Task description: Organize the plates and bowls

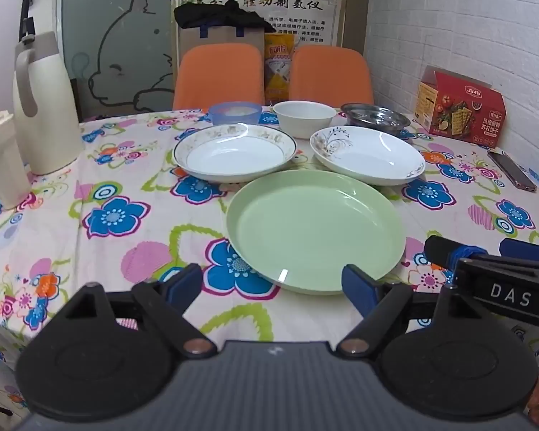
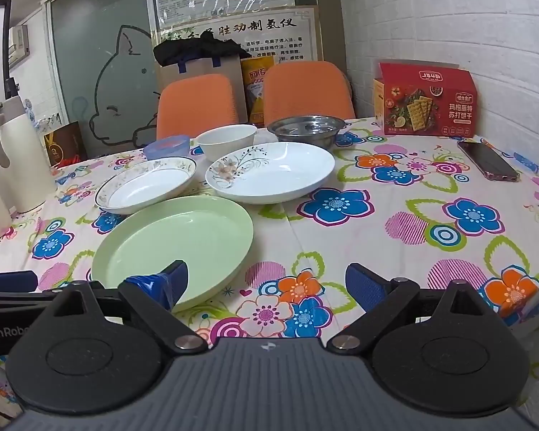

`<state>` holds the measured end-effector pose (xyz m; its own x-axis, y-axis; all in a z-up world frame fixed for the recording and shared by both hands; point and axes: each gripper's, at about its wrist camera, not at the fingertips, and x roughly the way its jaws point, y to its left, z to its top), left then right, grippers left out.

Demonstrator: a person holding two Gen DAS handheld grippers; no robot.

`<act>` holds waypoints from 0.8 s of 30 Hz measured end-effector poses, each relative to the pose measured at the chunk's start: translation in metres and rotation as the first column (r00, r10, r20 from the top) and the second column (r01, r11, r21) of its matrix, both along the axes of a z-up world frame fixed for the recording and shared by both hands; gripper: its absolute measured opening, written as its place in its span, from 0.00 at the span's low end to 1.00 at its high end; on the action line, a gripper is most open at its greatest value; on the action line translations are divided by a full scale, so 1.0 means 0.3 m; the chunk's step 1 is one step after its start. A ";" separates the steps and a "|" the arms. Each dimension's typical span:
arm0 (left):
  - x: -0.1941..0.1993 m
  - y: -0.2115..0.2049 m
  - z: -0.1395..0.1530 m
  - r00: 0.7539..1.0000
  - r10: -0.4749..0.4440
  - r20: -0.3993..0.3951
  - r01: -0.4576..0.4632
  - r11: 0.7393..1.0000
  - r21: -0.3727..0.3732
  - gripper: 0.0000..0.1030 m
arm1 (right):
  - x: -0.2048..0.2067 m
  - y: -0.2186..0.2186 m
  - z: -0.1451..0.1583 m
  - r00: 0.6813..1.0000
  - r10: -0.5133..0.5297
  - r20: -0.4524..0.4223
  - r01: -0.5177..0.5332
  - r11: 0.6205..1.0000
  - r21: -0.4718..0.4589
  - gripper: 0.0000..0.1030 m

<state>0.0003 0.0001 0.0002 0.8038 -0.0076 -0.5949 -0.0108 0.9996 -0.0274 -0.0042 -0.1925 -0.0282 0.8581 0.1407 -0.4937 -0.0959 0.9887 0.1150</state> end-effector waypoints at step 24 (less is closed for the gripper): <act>-0.010 -0.001 -0.001 1.000 -0.003 0.006 0.003 1.000 0.005 0.81 | -0.002 0.003 -0.004 1.000 0.006 -0.005 -0.006 1.000 -0.003 0.80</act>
